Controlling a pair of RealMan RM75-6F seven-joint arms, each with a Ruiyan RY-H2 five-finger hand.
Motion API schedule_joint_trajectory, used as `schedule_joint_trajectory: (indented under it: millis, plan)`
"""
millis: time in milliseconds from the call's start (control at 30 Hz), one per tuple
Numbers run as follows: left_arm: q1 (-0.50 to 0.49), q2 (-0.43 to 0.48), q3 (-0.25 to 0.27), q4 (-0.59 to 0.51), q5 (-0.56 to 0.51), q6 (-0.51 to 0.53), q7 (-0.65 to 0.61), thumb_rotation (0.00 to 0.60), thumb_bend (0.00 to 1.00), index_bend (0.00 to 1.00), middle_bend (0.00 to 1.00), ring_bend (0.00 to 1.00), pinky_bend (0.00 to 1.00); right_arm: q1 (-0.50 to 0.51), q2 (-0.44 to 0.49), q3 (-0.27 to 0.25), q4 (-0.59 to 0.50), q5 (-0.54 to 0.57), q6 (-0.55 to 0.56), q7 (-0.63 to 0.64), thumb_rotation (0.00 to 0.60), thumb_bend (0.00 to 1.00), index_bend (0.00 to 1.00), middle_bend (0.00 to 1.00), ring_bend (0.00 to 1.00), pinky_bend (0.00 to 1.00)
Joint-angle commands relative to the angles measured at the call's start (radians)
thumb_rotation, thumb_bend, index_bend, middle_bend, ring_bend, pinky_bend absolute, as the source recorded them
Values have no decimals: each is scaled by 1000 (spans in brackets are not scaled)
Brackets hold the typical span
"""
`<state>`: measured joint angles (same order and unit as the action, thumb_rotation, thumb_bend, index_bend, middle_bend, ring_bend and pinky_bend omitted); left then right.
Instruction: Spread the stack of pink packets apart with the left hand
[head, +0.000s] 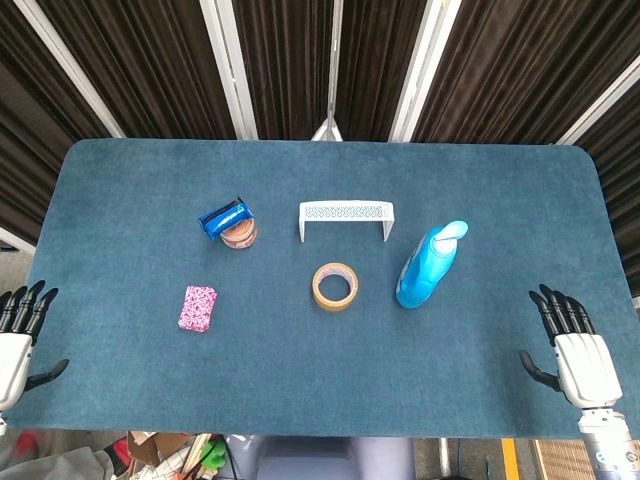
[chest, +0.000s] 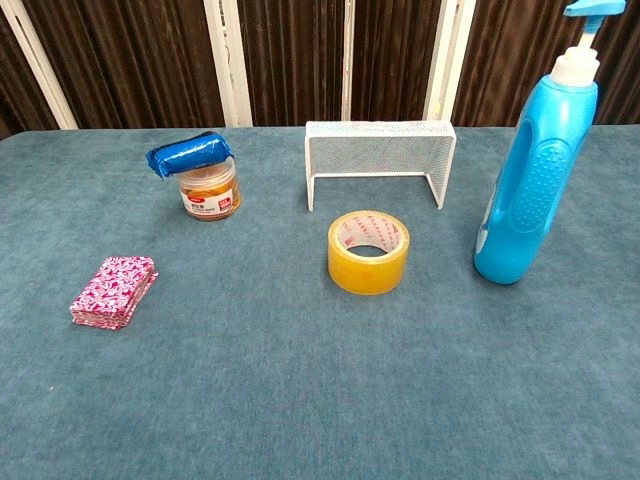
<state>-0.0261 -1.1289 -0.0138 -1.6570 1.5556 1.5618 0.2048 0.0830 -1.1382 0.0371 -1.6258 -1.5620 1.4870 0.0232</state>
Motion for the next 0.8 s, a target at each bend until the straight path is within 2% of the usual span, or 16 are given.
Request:
schedule_joint_trajectory:
  millis: [33,300,433,633,800]
  plan:
    - [0,0,1,-1,0,-1,0,600,180,0,0,0,0,-1,0,-1,0,0,1,0,600,363,0,0,0,87]
    - [-5,2,3,-6,-7,-17,9,600,180,0,0,0,0,-1,0,0,-2,1,2,0,600,364,0,0,0,87]
    - [-23,10,-2,-32,-28,-58,50,600,180,0,0,0,0,0,-2,-2,-2,-3,-1,-2,600,363,0,0,0,87]
    - [-100,35,-26,-120,-103,-197,168,600,180,0,0,0,0,2,-1,2,-3,6,-6,5,600,363,0,0,0,87]
    - [-213,23,-79,-193,-298,-387,296,600,180,9,0,0,0,3,0,1,-3,4,-8,9,600,362,0,0,0,87]
